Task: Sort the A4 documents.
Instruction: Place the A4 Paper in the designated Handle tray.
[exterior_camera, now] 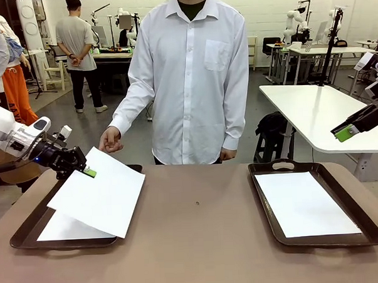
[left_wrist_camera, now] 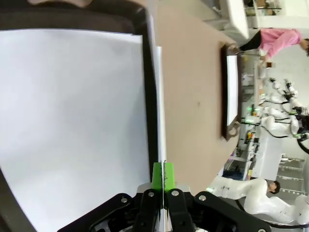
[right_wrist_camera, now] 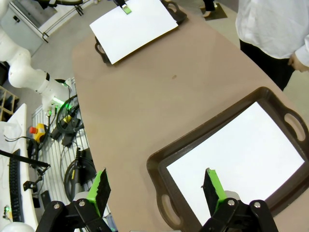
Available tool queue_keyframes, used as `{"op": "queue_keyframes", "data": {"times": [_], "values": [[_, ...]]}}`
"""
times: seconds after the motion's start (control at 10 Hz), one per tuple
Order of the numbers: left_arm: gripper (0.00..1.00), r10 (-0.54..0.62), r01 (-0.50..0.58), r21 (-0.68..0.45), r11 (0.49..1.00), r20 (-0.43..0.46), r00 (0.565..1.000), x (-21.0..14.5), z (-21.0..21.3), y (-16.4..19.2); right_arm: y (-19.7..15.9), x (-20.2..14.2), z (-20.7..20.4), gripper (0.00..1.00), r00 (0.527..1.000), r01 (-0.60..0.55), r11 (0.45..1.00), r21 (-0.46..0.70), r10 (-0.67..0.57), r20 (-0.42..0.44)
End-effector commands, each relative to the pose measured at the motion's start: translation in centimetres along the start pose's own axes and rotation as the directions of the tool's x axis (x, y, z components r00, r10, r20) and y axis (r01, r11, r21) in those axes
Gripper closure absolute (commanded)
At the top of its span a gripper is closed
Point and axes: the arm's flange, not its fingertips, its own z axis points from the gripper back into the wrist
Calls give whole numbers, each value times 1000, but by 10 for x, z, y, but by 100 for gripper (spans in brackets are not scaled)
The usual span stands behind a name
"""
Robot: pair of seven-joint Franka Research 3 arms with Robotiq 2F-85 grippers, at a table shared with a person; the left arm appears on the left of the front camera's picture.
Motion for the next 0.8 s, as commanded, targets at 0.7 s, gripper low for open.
{"op": "queue_keyframes", "data": {"times": [0.7], "values": [[99, -19, 20, 178, 984, -10, 1000, 28, 24, 25, 1, 0, -1, 0, 1000, -10, 1000, 4, 10, 2]]}}
